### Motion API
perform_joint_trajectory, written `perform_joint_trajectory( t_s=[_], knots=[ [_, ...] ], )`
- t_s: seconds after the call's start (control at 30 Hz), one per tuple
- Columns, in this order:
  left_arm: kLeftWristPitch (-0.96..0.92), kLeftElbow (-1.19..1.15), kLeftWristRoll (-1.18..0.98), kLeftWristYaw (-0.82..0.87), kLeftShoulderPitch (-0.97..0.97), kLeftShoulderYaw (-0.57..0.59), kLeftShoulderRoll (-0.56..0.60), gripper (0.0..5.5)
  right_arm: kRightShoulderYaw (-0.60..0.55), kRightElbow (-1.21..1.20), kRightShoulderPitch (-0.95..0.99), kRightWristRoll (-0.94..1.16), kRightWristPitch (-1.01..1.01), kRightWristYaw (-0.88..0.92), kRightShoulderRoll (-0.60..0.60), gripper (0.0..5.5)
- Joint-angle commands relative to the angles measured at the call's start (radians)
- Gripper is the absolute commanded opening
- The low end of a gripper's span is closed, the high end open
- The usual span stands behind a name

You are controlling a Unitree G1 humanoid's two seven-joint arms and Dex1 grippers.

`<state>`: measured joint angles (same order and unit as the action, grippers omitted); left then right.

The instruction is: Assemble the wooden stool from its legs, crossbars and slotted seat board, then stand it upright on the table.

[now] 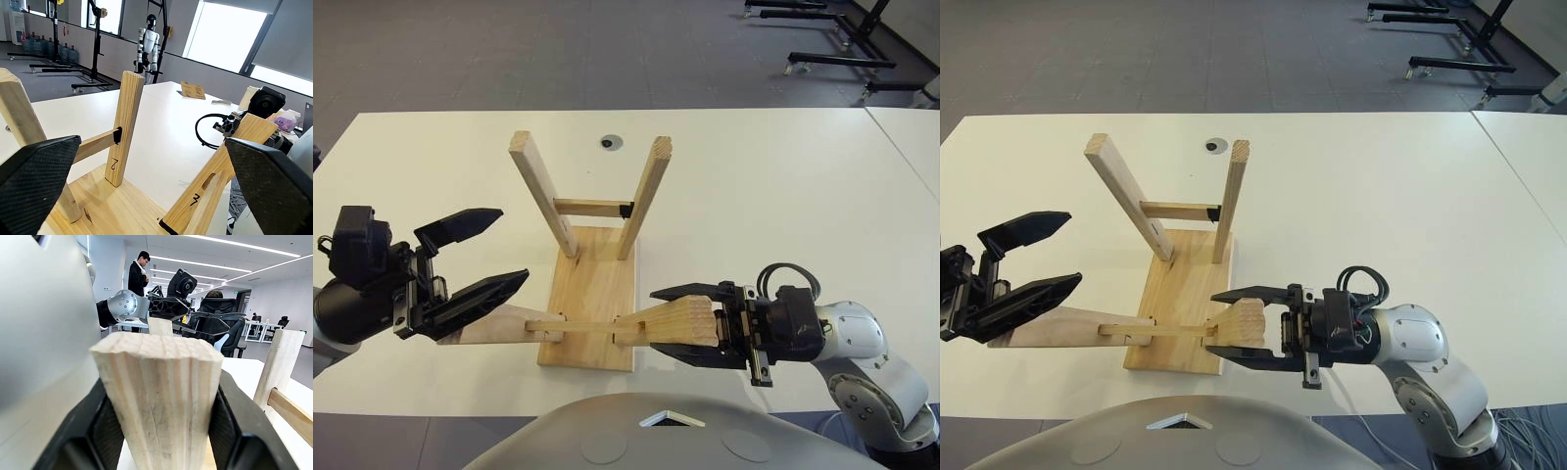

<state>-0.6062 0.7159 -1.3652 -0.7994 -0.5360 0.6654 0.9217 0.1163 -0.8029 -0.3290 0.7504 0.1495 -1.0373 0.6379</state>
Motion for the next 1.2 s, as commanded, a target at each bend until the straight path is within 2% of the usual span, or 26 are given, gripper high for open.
perform_joint_trajectory(
  t_s=[0.03,0.37,0.73,1.2],
  knots=[
    [-0.052,-0.031,0.051,0.011,0.014,-0.02,0.02,5.4,0.07,-0.005,-0.023,-0.027,0.015,-0.059,0.035,2.04],
    [-0.088,-0.058,0.079,-0.027,0.077,-0.043,0.035,5.4,0.117,0.018,0.039,-0.037,0.0,0.022,-0.008,2.04],
    [-0.118,-0.052,0.086,-0.032,0.105,-0.042,0.036,5.4,0.07,0.041,0.003,-0.006,-0.011,0.013,0.017,2.04],
    [-0.157,0.008,0.048,-0.001,0.18,-0.081,0.062,5.4,0.13,0.003,0.023,-0.027,-0.003,0.08,-0.008,2.04]
  ],
)
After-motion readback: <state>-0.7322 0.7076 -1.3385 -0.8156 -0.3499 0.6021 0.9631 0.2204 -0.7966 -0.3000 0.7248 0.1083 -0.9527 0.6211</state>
